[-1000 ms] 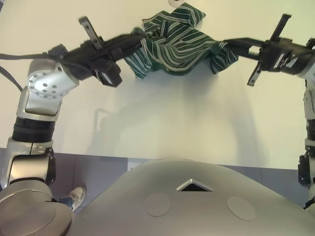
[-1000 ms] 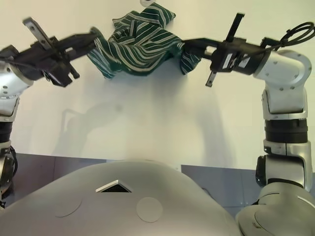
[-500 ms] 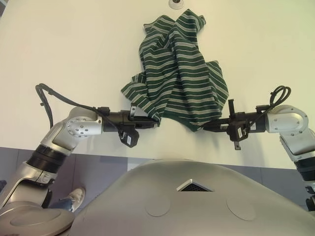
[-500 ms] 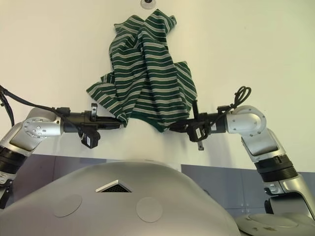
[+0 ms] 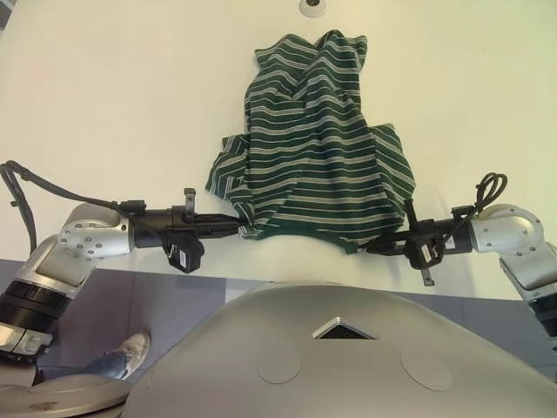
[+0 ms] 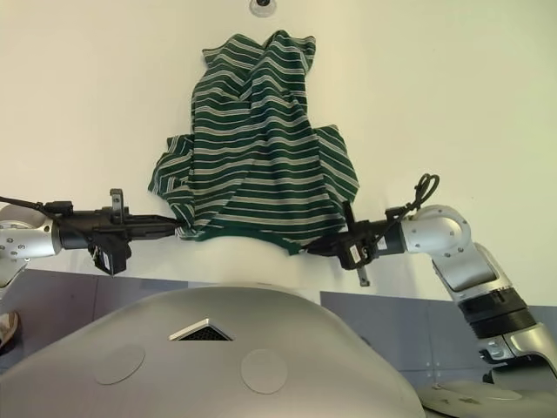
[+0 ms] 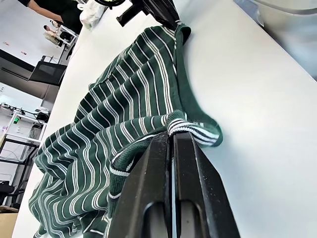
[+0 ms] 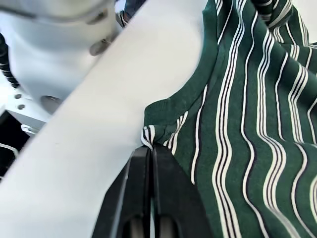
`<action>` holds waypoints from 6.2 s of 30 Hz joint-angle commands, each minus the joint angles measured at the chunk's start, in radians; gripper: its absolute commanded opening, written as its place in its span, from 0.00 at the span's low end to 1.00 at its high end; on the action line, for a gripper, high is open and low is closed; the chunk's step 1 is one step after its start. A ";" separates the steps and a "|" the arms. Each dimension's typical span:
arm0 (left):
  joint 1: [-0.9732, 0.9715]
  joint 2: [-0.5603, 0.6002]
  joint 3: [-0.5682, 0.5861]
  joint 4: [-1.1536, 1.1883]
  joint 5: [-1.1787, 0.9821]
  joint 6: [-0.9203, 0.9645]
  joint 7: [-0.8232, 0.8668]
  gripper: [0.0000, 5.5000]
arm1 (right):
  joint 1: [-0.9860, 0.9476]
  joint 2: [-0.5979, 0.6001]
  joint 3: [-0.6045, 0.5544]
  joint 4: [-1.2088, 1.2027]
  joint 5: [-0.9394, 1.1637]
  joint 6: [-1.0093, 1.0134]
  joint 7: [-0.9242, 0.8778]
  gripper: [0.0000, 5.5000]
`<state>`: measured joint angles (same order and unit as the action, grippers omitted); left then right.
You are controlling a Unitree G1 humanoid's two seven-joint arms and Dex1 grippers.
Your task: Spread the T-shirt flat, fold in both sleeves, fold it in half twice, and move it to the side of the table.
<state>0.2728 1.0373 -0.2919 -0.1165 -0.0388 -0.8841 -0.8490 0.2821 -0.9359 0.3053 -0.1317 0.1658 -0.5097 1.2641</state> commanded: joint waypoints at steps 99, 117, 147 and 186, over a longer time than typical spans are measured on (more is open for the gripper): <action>-0.186 -0.009 0.025 0.385 0.600 0.244 0.419 0.67 | -0.163 -0.055 -0.180 0.307 -0.492 -0.036 -0.537 0.68; -0.179 -0.009 0.020 0.366 0.593 0.260 0.429 0.67 | -0.067 -0.132 -0.414 0.333 -0.313 -0.035 -0.595 0.68; -0.056 0.030 0.122 0.165 0.441 0.246 0.372 0.67 | 0.037 -0.078 -0.180 0.098 -0.217 -0.102 -0.409 0.68; -0.177 -0.099 0.243 0.442 -0.204 -0.135 0.262 0.67 | -0.482 0.371 -0.024 0.287 -0.420 0.023 -0.595 0.68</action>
<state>0.1615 0.9830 -0.0641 0.3448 -0.2350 -1.0599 -0.5976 -0.1702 -0.6013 0.2299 0.0947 -0.1796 -0.4897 0.6932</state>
